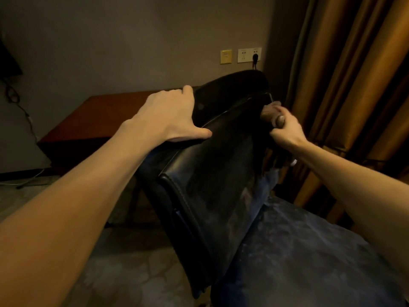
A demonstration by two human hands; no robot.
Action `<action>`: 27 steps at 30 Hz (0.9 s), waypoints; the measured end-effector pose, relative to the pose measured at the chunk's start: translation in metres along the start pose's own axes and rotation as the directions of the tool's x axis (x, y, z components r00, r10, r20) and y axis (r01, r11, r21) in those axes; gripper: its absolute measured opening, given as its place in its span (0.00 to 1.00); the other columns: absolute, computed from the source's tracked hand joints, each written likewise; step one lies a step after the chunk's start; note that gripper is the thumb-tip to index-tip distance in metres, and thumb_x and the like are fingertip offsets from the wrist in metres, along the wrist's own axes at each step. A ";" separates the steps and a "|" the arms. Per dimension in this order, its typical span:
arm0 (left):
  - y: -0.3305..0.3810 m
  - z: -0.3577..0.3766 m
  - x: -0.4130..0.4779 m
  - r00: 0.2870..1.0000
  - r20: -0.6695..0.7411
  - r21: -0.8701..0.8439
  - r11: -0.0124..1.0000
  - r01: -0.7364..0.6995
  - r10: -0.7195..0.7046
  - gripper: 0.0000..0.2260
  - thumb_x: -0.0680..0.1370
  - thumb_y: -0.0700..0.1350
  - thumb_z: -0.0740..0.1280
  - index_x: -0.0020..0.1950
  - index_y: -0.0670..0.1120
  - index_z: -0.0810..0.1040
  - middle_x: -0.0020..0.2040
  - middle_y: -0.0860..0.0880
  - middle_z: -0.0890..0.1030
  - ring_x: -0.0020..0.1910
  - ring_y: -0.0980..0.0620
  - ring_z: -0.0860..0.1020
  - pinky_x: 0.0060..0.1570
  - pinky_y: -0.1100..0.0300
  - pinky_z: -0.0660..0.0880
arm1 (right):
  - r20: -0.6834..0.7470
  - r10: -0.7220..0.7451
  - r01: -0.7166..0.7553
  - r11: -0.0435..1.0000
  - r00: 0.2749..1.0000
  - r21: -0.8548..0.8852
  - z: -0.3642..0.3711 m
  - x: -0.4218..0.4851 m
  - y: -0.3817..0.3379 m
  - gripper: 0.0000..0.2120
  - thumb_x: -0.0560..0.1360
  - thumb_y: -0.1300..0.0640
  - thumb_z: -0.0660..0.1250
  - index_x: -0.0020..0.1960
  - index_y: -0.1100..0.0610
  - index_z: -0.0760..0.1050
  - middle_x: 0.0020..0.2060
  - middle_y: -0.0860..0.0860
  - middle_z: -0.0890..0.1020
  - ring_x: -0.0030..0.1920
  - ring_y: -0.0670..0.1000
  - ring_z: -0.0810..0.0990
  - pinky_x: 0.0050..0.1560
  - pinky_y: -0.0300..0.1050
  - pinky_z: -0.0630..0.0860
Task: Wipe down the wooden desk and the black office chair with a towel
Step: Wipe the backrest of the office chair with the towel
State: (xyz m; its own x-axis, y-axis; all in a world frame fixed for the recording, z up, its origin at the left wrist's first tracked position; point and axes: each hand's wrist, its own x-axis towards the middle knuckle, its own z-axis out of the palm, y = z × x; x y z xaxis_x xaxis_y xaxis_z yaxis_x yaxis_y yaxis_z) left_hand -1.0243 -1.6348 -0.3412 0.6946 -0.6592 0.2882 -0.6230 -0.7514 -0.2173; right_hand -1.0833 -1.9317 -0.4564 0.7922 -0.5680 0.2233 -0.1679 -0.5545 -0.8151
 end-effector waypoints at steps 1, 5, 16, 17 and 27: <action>-0.001 0.001 0.001 1.000 0.005 -0.005 1.000 -0.001 0.001 0.43 0.70 0.75 0.67 0.69 0.43 0.66 0.61 0.43 0.79 0.55 0.39 0.79 0.45 0.51 0.69 | 0.013 0.005 -0.004 1.000 1.000 -0.021 0.008 -0.001 -0.001 0.38 0.70 0.65 0.68 0.78 0.49 0.64 0.72 0.57 0.73 0.71 0.60 0.73 0.71 0.48 0.70; 0.002 0.003 0.003 1.000 0.019 -0.005 1.000 -0.005 0.005 0.42 0.71 0.74 0.67 0.69 0.42 0.66 0.61 0.43 0.78 0.56 0.39 0.79 0.46 0.51 0.70 | 0.058 -0.118 0.115 0.992 0.991 0.049 0.035 -0.041 0.004 0.34 0.60 0.58 0.63 0.67 0.45 0.71 0.64 0.49 0.80 0.66 0.53 0.79 0.67 0.57 0.75; 0.005 -0.017 -0.008 0.994 0.092 -0.086 0.994 0.065 -0.057 0.43 0.71 0.73 0.68 0.72 0.43 0.66 0.65 0.42 0.78 0.61 0.38 0.78 0.51 0.48 0.73 | 0.377 -0.439 0.388 0.898 0.816 0.205 0.060 -0.221 -0.043 0.21 0.67 0.53 0.70 0.57 0.44 0.70 0.54 0.45 0.79 0.55 0.49 0.81 0.55 0.54 0.78; 0.005 -0.020 -0.010 0.995 0.090 -0.101 0.993 0.060 -0.051 0.42 0.71 0.74 0.67 0.72 0.44 0.66 0.65 0.43 0.78 0.61 0.38 0.78 0.53 0.47 0.74 | 0.433 -0.420 0.360 0.907 0.797 0.219 0.049 -0.217 -0.043 0.20 0.66 0.54 0.71 0.56 0.45 0.71 0.52 0.44 0.80 0.52 0.47 0.81 0.54 0.51 0.79; 0.009 -0.014 -0.100 0.987 -0.092 -0.079 0.989 0.125 -0.132 0.38 0.80 0.65 0.61 0.84 0.49 0.52 0.71 0.44 0.73 0.66 0.41 0.76 0.53 0.47 0.76 | -0.007 -0.117 0.115 0.957 0.993 0.265 -0.023 -0.156 -0.023 0.37 0.63 0.58 0.70 0.72 0.47 0.69 0.63 0.49 0.80 0.65 0.50 0.79 0.68 0.55 0.76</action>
State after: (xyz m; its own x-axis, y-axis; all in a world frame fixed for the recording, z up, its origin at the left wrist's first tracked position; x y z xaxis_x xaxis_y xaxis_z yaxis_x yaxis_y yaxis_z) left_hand -1.1040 -1.5752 -0.3585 0.7345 -0.5492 0.3986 -0.5580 -0.8231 -0.1058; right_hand -1.2164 -1.8439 -0.4602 0.8025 -0.5030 0.3210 0.0856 -0.4353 -0.8962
